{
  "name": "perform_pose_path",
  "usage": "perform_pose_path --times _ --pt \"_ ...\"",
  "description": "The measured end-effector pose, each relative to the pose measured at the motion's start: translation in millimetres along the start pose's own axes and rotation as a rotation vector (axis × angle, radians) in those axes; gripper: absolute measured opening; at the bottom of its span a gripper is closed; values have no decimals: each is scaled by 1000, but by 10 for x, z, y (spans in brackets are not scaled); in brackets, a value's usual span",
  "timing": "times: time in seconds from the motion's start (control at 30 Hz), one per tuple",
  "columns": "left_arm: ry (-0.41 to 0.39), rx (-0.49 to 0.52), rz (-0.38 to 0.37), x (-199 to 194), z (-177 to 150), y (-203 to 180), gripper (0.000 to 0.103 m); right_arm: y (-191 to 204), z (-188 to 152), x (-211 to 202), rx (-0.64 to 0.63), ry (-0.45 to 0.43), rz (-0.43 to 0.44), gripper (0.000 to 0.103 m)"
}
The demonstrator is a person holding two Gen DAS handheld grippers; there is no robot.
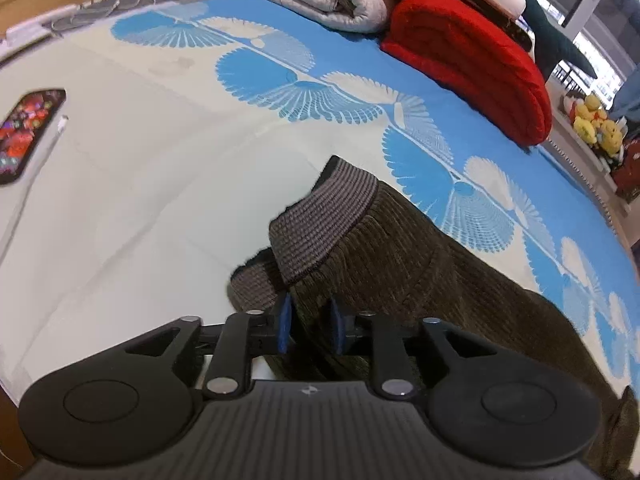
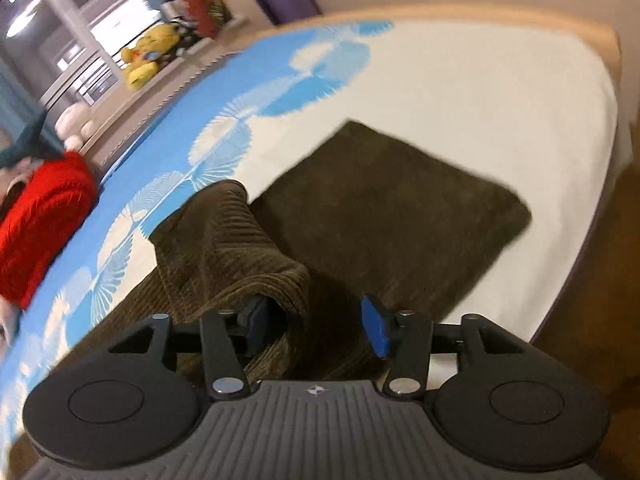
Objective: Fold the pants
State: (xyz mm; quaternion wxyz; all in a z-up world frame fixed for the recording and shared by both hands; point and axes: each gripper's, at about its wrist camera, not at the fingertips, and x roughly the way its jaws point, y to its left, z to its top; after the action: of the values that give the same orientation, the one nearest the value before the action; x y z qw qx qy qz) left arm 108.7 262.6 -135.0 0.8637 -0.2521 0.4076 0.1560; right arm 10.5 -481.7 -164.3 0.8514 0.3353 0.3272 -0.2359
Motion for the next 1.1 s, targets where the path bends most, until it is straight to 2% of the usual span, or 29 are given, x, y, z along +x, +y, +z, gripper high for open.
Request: perform_pose_path --times 0.03,0.1,0.13,0.27,0.37,0.43,0.47,0.6,0.7,0.73,0.8,0.9,1.0,1.1 --pt "12 -13 -24 16 -12 5 49 22 -5 -13 -35 -5 -18 62" --pt "37 -29 -67 45 -51 5 62 91 -23 19 -114 -19 -52 62" --pt "43 -30 -75 54 -65 -5 64 133 -33 3 -150 -21 -66 62" --pt "59 -8 -89 84 -119 -102 64 316 -72 40 -269 -36 -110 62" --pt "79 -1 -87 138 -150 -168 64 496 -157 32 -404 -34 -99 62" --pt "89 0 -86 180 -169 -200 67 649 -232 41 -514 -21 -67 67" --pt "92 0 -87 195 -182 -218 69 737 -289 40 -584 -27 -77 71" --pt "91 22 -81 240 -211 -288 71 1061 -509 4 -876 -137 -113 71" --pt "91 38 -67 274 -224 -309 73 1274 -645 109 -1080 -146 -131 73" --pt "94 37 -68 284 -224 -302 73 1330 -680 164 -1137 -134 -139 72" --pt "97 28 -69 290 -219 -280 73 1418 -769 255 -1247 -105 -156 57" --pt "91 11 -76 277 -212 -253 73 1469 -796 188 -1265 -57 -84 54" --pt "88 -2 -68 291 -212 -248 73 1401 -721 46 -1191 -31 41 57" --pt "88 14 -48 320 -220 -297 73 1302 -687 -3 -1125 -8 83 60"
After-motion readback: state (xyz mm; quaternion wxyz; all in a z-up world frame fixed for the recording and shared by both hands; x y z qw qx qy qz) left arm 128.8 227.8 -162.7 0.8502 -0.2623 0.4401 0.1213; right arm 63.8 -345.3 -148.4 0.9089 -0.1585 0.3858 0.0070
